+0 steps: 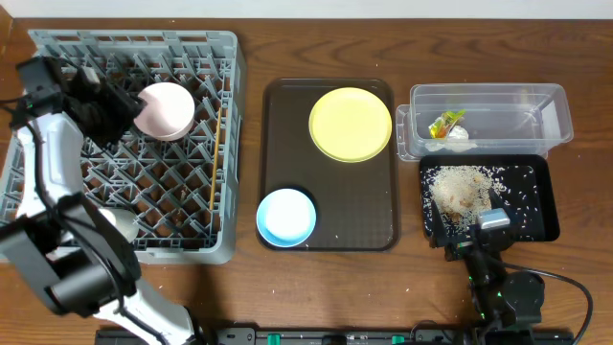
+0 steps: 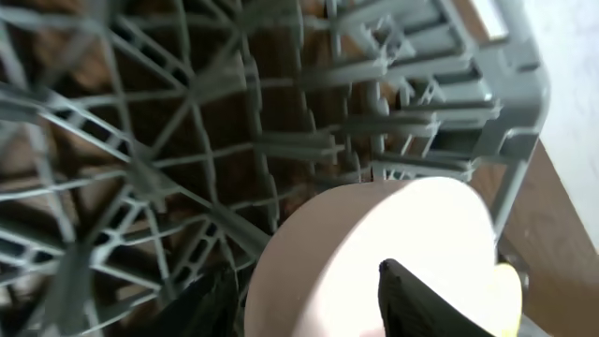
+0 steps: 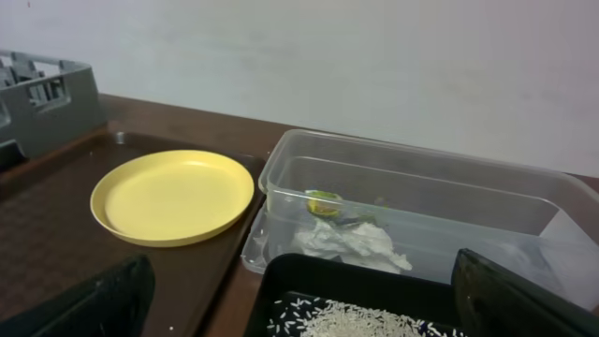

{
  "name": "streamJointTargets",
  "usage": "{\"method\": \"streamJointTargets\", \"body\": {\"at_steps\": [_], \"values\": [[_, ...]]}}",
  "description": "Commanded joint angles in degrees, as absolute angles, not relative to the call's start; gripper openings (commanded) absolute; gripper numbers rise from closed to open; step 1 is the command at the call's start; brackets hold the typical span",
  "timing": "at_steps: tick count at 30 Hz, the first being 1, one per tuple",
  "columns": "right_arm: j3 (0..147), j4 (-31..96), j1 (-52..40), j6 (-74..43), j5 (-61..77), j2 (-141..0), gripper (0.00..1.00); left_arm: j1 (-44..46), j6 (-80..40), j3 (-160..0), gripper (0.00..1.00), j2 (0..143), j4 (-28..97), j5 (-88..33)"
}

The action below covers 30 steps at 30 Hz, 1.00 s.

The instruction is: Sort waste into correct bins and load items into the dishwasher

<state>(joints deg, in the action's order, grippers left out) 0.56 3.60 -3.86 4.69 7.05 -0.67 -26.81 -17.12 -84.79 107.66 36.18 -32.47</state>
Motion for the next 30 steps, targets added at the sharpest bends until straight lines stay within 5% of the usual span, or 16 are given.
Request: {"method": "streamJointTargets", "body": {"at_steps": [1, 5, 7, 26, 30], "values": [[0.32, 3.6, -3.4, 5.23, 6.92, -0.32, 0.99, -27.18, -15.03, -84.97, 0.43, 108.86, 36.86, -37.1], [0.32, 3.6, -3.4, 5.23, 6.92, -0.32, 0.99, -27.2, -14.85, -84.95, 0.13, 109.1, 37.19, -37.04], [0.32, 3.6, -3.4, 5.23, 6.92, -0.32, 0.99, -27.2, -14.85, -84.95, 0.08, 109.1, 37.19, -37.06], [0.32, 3.6, -3.4, 5.23, 6.92, -0.38, 0.99, -27.09, -14.61, -85.1, 0.08, 103.83, 39.66, -39.62], [0.32, 3.62, -3.4, 5.23, 6.92, -0.38, 0.99, -27.03, -14.66, -85.08, 0.08, 103.83, 45.36, -32.01]]}}
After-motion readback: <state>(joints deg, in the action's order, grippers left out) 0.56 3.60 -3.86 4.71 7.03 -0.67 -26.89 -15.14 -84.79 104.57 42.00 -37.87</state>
